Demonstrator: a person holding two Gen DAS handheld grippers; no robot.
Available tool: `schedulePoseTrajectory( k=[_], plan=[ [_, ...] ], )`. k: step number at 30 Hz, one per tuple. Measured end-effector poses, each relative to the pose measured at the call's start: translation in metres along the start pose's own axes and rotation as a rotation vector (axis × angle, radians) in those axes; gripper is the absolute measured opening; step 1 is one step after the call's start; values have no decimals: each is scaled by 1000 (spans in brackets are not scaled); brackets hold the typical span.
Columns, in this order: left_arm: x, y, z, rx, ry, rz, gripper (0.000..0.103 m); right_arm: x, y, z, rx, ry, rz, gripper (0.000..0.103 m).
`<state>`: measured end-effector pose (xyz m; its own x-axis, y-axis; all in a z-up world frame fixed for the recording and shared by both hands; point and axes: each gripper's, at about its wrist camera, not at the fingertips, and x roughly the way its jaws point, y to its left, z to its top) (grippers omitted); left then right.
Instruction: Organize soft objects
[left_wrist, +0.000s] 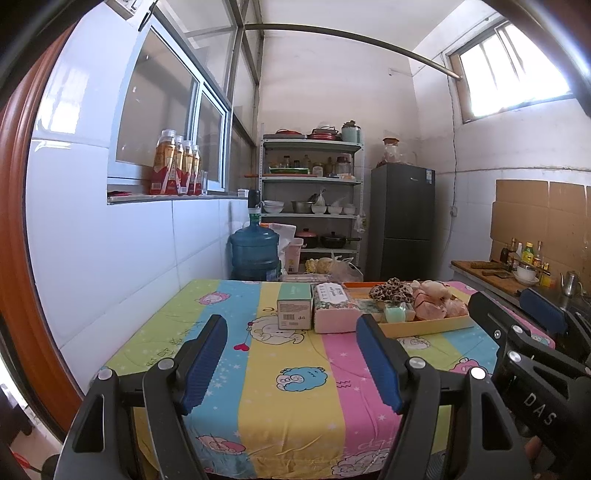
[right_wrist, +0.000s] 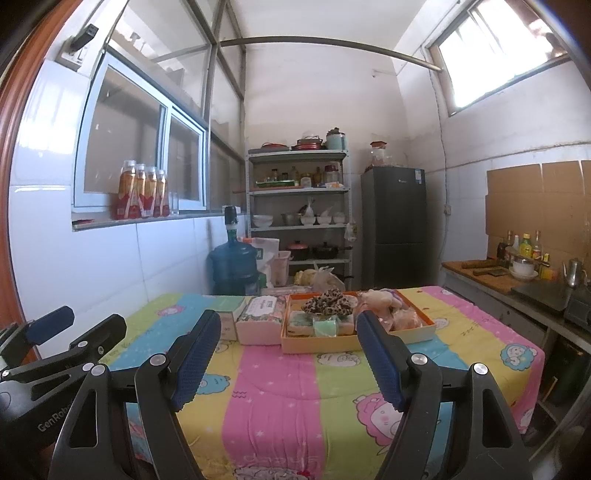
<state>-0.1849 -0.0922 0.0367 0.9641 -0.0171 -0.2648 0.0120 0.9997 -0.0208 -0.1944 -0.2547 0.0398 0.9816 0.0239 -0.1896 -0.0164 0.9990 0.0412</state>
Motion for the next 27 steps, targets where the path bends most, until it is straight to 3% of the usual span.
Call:
schedulePoseTrajectory(
  k=[27],
  plan=[
    [-1, 0, 0, 0, 0, -2, 72, 0, 4, 1, -1, -4, 9, 78]
  ],
)
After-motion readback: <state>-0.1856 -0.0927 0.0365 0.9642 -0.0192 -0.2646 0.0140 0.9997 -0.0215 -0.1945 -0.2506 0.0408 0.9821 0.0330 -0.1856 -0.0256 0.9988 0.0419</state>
